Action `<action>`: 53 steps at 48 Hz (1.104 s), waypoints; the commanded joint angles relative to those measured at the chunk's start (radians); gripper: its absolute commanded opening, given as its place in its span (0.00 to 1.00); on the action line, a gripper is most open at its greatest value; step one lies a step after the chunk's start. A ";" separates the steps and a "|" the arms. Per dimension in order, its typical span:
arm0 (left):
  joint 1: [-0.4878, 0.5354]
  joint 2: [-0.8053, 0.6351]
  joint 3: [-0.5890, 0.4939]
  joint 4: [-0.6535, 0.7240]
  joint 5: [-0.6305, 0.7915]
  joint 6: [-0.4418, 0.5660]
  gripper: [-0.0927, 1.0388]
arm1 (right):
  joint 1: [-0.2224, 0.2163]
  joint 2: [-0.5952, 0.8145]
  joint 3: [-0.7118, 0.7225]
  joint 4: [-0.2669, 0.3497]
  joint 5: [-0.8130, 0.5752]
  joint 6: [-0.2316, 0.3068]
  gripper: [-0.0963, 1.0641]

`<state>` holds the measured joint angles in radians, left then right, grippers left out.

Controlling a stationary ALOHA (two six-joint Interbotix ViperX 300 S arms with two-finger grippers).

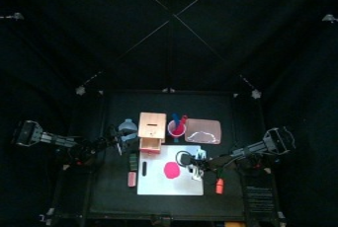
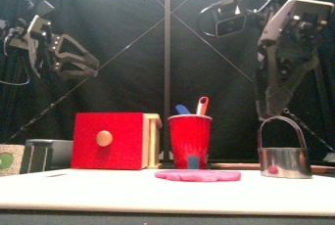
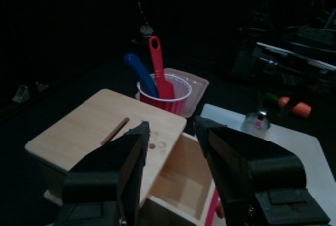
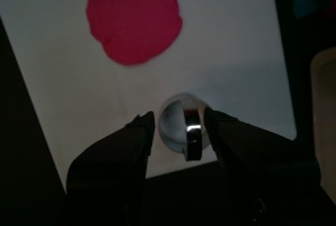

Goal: Get the cutter from the drawer then cut the dough then place the extra dough in the bowl
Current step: Shut the drawer

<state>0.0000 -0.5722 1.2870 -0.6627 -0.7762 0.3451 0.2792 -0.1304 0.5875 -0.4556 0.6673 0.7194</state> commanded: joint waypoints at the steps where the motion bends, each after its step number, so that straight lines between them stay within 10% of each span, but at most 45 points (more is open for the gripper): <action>1: 0.080 0.008 -0.044 0.003 -0.002 0.003 0.79 | -0.006 0.008 -0.071 -0.071 -0.034 0.002 0.78; 21: 0.528 0.118 -0.408 0.370 0.764 0.014 0.77 | -0.072 0.230 -0.202 -0.095 -0.279 0.009 0.57; 53: 0.626 0.508 -0.792 0.693 1.091 0.026 0.51 | -0.161 0.443 -0.310 -0.049 -0.614 0.009 0.18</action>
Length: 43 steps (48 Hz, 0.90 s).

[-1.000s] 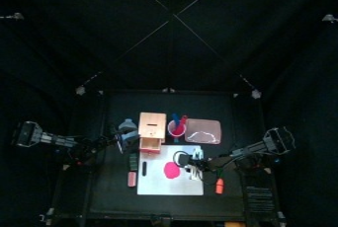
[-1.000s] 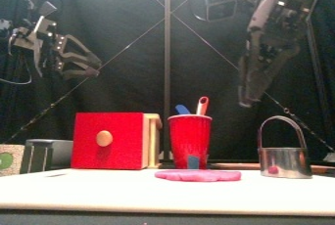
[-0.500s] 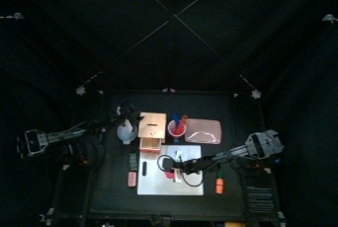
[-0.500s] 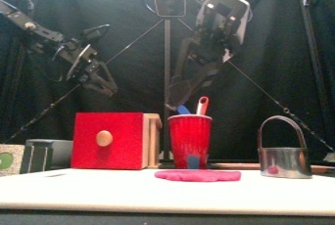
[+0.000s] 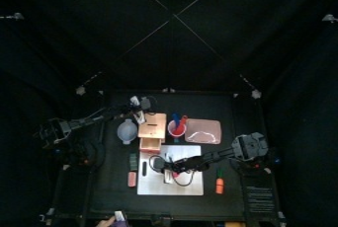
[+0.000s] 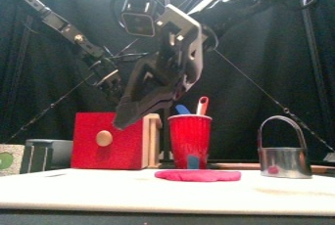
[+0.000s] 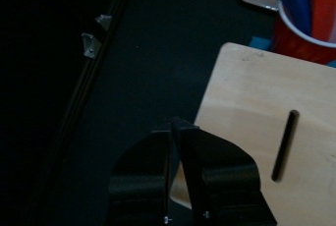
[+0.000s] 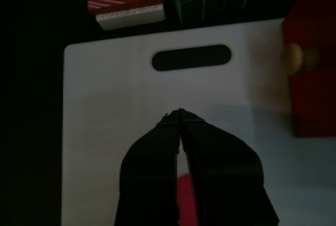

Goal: Get the cutter from the drawer then cut the dough then place the extra dough in the bowl
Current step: Shut the drawer

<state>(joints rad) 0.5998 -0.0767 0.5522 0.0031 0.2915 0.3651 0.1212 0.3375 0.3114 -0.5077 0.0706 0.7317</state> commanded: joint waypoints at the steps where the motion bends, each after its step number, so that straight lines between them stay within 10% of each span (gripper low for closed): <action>1: 0.031 0.018 -0.061 0.031 0.031 0.011 0.51 | -0.005 -0.023 -0.035 0.003 -0.017 -0.003 0.18; 27: 0.049 0.178 -0.227 -0.350 0.310 0.443 0.51 | -0.014 0.037 -0.110 0.003 -0.014 -0.005 0.18; 43: 0.048 0.186 -0.238 -0.360 0.330 0.472 0.51 | -0.067 0.041 -0.117 -0.011 0.009 -0.012 0.18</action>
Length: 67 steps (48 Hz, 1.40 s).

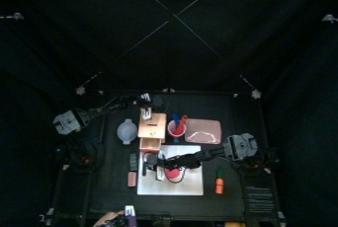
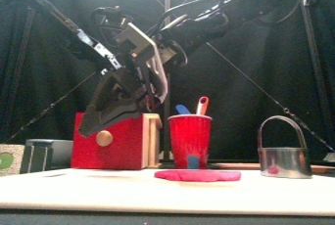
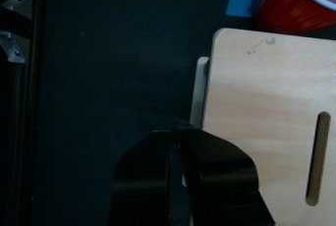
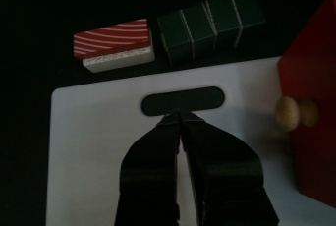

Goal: Get the cutter from the drawer then cut the dough then place the extra dough in the bowl
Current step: Shut the drawer

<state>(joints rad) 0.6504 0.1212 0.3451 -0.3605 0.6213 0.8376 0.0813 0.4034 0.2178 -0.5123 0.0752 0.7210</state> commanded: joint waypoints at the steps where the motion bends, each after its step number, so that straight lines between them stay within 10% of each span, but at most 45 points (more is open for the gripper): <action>1: -0.003 -0.014 -0.031 0.005 0.000 0.000 0.51 | -0.032 -0.025 -0.023 -0.009 0.008 -0.002 0.18; 67: -0.006 -0.011 -0.009 0.015 0.002 -0.002 0.51 | -0.181 -0.041 -0.032 -0.100 0.101 -0.006 0.18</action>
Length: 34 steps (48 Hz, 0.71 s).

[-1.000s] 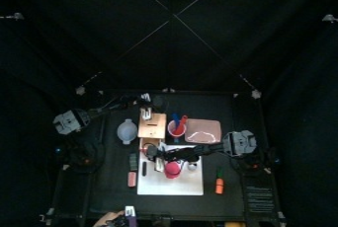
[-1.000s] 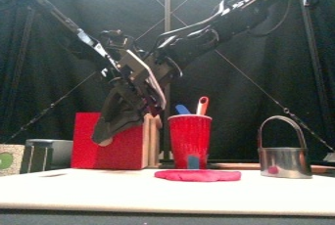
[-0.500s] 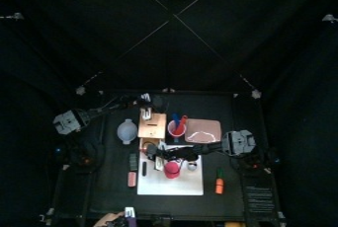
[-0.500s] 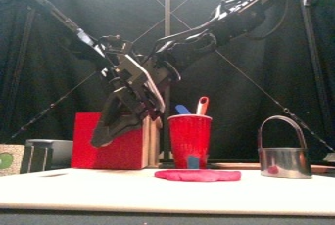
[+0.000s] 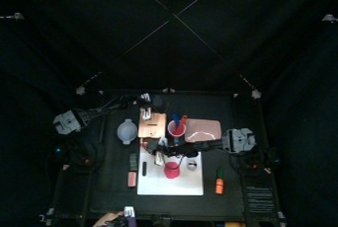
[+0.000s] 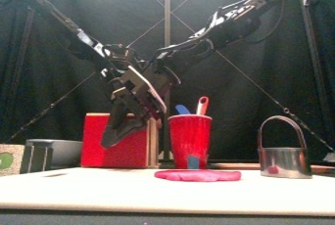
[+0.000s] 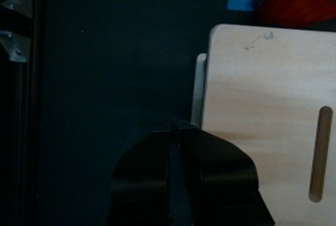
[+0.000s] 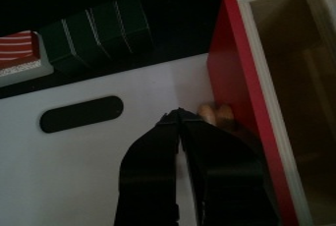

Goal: Get the cutter from the drawer then cut the dough then place the extra dough in the bowl
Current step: Shut the drawer

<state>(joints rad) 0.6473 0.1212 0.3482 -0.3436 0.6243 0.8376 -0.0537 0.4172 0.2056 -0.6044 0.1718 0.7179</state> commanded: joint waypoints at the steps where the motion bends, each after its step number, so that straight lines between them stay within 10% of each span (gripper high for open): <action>1: -0.003 -0.009 -0.012 -0.002 -0.002 -0.002 0.51 | -0.048 -0.057 -0.021 -0.009 0.005 -0.003 0.18; 34: -0.006 0.035 -0.075 0.064 -0.020 0.008 0.51 | -0.021 -0.055 -0.067 -0.020 0.083 -0.003 0.18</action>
<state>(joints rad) 0.6473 0.1641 0.3099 -0.2915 0.6075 0.8422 -0.0675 0.4157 0.1565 -0.6228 0.2531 0.7133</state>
